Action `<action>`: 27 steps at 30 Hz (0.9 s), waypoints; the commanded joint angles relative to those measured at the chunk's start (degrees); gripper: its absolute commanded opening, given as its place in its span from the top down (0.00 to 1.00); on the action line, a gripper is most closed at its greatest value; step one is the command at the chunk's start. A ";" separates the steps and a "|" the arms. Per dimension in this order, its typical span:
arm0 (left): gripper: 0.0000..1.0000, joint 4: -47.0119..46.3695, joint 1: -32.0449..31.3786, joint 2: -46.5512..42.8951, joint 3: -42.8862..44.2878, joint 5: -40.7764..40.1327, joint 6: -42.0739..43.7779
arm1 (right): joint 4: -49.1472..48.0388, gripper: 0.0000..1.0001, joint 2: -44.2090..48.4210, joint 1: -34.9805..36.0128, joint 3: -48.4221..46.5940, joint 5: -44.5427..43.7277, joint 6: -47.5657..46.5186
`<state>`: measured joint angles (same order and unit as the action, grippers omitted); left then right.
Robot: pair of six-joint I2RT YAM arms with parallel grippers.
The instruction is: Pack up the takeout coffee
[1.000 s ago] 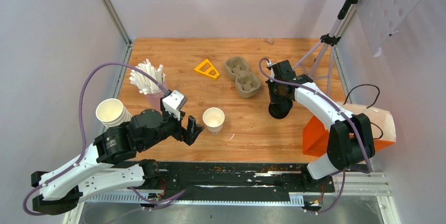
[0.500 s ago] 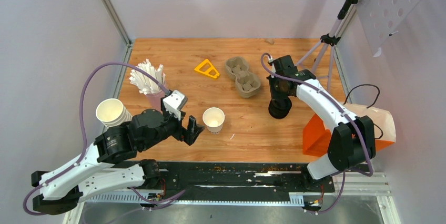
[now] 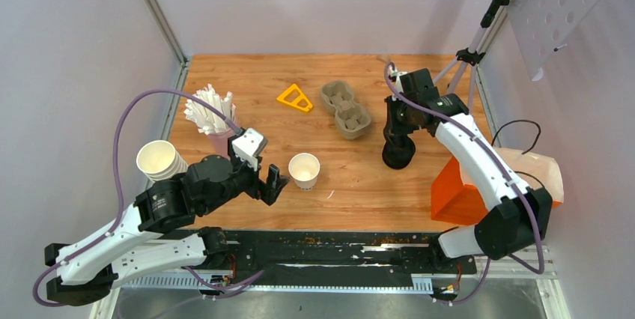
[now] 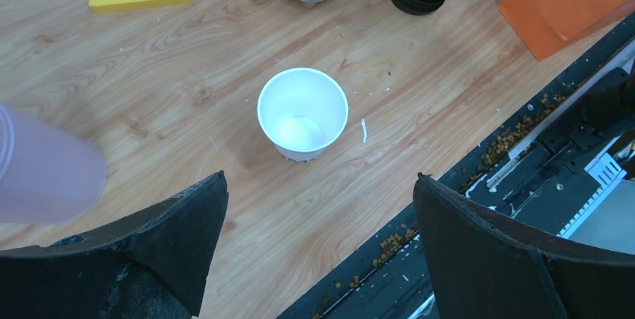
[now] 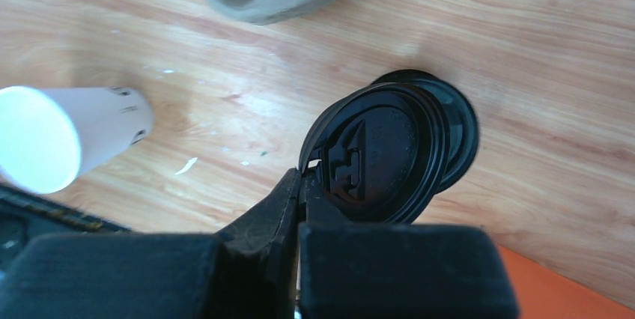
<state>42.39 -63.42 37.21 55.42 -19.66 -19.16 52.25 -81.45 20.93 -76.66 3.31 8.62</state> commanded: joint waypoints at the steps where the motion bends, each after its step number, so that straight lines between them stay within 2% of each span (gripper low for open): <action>1: 0.00 -5.59 -0.31 -0.35 -0.26 -0.15 6.28 | -1.28 1.00 5.99 0.14 -1.86 11.29 3.17; 6: 0.00 -17.79 -0.31 -3.54 -8.02 5.39 15.33 | -12.18 1.00 12.34 2.89 3.23 27.41 13.33; 9: 0.00 -26.10 -0.35 -5.78 -12.21 9.56 19.05 | -21.55 1.00 16.54 6.19 7.29 32.06 21.69; 11: 0.00 -30.50 -0.33 -7.00 -14.25 11.29 21.98 | -27.24 1.00 18.58 8.43 9.96 33.33 27.58; 14: 0.00 -36.95 -0.35 -8.93 -17.84 18.31 27.75 | -38.46 1.00 21.06 12.67 15.51 34.38 35.74; 16: 0.00 -41.50 -0.30 -9.92 -20.47 19.29 30.86 | -43.76 1.00 21.91 15.56 17.84 34.54 39.61; 20: 0.00 -49.12 -0.35 -10.39 -24.21 21.20 34.72 | -48.28 1.00 22.30 20.46 19.07 33.29 42.54; 24: 0.00 -51.03 -0.30 -8.21 -24.40 23.19 36.21 | -51.58 1.00 22.75 22.85 20.29 32.45 45.02; 27: 0.00 -52.57 -0.30 -6.35 -24.28 21.25 36.59 | -55.09 1.00 23.08 23.85 21.02 32.57 46.29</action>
<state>-2.98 -63.46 29.08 30.79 1.26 14.09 6.13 -60.05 43.68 -56.31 35.57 50.70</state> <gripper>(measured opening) 0.998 0.009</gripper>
